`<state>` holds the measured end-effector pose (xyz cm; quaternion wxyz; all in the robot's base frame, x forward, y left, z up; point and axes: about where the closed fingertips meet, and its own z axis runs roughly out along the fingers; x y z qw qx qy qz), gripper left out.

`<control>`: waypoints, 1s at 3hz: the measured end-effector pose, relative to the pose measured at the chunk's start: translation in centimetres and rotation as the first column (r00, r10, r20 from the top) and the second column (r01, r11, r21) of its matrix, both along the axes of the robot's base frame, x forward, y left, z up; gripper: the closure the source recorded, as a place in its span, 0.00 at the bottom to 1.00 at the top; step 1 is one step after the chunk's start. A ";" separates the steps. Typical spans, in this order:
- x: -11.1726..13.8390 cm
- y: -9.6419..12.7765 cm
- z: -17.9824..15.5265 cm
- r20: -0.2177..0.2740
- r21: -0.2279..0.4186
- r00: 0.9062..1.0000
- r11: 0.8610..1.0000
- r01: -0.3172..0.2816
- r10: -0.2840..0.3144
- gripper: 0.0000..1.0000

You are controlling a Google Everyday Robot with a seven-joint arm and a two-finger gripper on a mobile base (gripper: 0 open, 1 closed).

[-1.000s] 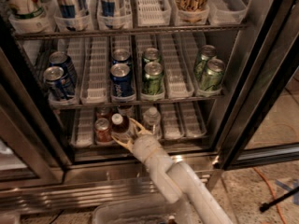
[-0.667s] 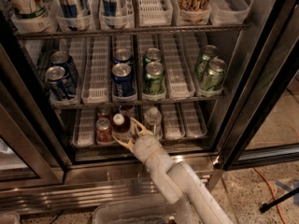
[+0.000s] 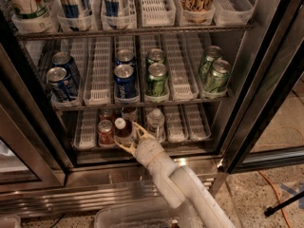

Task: Pick blue plastic bottle from bottom shelf of fridge

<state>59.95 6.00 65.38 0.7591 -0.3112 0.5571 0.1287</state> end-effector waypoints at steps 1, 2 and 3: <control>-0.9 -0.1 0.7 -0.039 -0.026 0.999 0.999 -0.031 0.030 1.00; -3.1 -0.4 1.6 -0.118 -0.062 0.989 0.994 -0.094 0.087 1.00; -4.0 -0.5 2.2 -0.141 -0.071 0.985 0.991 -0.114 0.103 1.00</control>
Offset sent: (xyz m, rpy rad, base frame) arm -0.0612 -0.0158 0.0394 -0.1327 0.2090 0.1765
